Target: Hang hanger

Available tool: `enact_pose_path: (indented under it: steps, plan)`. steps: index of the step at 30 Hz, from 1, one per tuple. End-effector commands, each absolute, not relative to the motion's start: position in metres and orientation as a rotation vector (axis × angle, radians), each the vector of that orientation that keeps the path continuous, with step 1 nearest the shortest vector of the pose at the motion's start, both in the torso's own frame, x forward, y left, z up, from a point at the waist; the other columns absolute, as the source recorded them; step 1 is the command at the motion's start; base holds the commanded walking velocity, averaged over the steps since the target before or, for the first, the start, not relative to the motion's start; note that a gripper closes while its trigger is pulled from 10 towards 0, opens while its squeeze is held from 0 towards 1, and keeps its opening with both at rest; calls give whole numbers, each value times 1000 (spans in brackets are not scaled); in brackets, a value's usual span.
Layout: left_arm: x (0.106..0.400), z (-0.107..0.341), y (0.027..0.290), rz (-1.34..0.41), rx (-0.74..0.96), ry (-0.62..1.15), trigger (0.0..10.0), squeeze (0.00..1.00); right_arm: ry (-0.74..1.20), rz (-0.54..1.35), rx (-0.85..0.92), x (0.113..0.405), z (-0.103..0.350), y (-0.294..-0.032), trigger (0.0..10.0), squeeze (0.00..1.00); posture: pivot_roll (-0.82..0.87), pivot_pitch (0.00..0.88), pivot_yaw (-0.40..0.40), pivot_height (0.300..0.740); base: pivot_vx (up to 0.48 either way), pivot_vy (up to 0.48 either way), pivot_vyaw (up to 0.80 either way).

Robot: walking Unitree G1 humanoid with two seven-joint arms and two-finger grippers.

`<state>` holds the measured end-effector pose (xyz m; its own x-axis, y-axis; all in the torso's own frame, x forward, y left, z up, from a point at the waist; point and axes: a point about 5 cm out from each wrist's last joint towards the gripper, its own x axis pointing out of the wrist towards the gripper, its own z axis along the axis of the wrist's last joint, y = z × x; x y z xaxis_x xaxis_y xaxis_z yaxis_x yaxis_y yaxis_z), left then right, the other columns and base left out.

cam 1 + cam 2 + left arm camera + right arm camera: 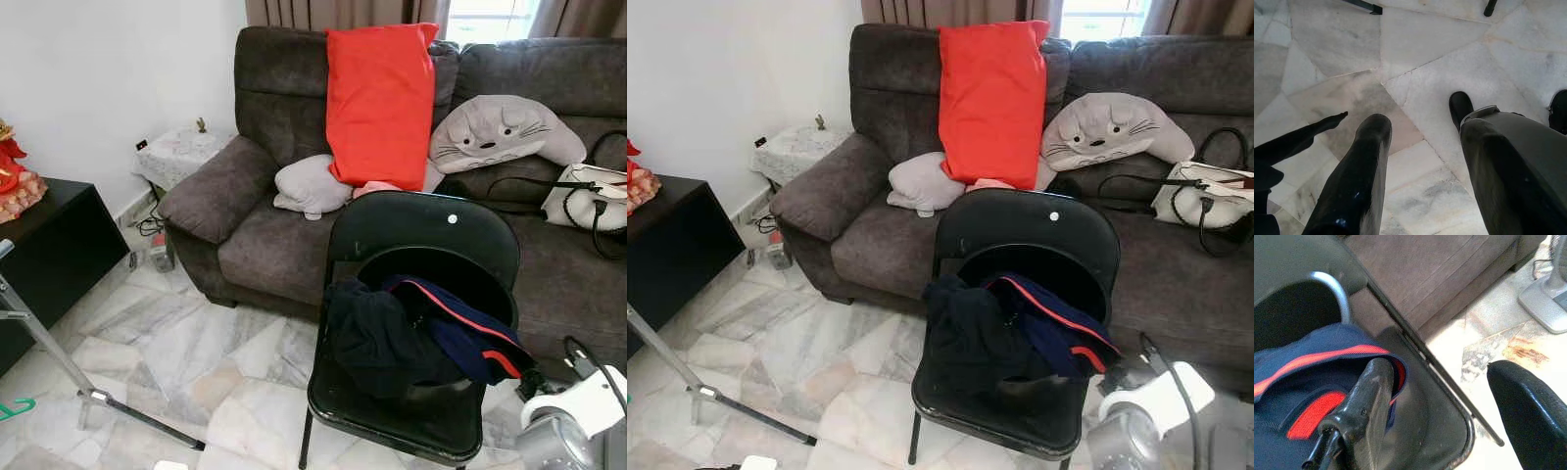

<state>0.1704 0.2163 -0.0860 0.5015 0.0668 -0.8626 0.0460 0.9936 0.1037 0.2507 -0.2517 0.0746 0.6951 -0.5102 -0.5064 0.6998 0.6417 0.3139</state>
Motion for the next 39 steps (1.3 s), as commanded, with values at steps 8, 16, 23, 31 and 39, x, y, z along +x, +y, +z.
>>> enact_pose_path:
  steps: [8,16,23,31,39]
  plan:
    - [170,-85,221,-3,152,1052,10000,0,514,-674,395,247,65,-245,10000,0,-118,0,95,740,0,0,0]
    - [170,-85,221,-2,155,1051,10000,0,590,-716,329,238,60,-250,10000,0,-118,0,95,740,0,0,0]
    - [170,-85,222,1,158,1050,10000,0,471,-731,392,245,70,-255,10000,0,-119,0,96,740,0,0,0]
    - [171,-85,222,1,158,1050,10000,0,480,-625,386,256,69,-252,10000,0,-117,0,97,740,0,0,0]
    - [171,-85,222,-2,161,1050,10000,0,546,-539,282,262,60,-253,10000,0,-113,0,101,740,0,0,0]
